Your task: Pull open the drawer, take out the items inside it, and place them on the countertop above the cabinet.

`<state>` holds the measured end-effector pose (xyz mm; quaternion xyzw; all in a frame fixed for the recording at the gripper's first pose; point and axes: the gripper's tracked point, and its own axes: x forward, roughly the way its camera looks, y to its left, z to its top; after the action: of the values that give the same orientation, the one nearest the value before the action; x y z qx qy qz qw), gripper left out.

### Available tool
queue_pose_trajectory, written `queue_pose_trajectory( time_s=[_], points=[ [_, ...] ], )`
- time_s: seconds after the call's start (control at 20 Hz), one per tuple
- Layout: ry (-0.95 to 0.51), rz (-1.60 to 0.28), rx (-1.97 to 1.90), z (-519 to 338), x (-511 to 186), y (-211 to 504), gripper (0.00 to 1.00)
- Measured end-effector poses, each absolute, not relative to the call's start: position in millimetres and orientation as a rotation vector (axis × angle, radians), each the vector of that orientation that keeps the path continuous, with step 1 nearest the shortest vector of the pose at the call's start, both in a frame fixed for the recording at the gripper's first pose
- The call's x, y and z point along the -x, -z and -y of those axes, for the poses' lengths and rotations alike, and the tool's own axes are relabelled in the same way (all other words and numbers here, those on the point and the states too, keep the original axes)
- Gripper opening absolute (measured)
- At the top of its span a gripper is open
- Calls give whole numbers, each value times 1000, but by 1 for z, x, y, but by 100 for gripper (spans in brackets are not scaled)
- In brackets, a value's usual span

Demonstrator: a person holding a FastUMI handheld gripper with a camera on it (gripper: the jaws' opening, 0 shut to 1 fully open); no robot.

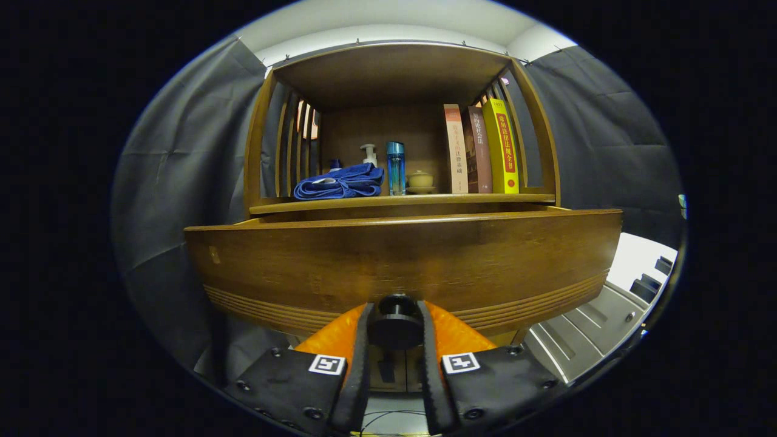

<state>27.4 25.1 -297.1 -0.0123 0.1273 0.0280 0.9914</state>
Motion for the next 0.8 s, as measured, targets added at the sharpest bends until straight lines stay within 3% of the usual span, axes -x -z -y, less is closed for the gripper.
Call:
queue_pose_trajectory(
  time_s=[0.4, 0.8],
  points=[
    [-78, -263, 45, -28, -26, 296, 54],
    [-117, -214, 25, -32, -13, 245, 89]
  ],
)
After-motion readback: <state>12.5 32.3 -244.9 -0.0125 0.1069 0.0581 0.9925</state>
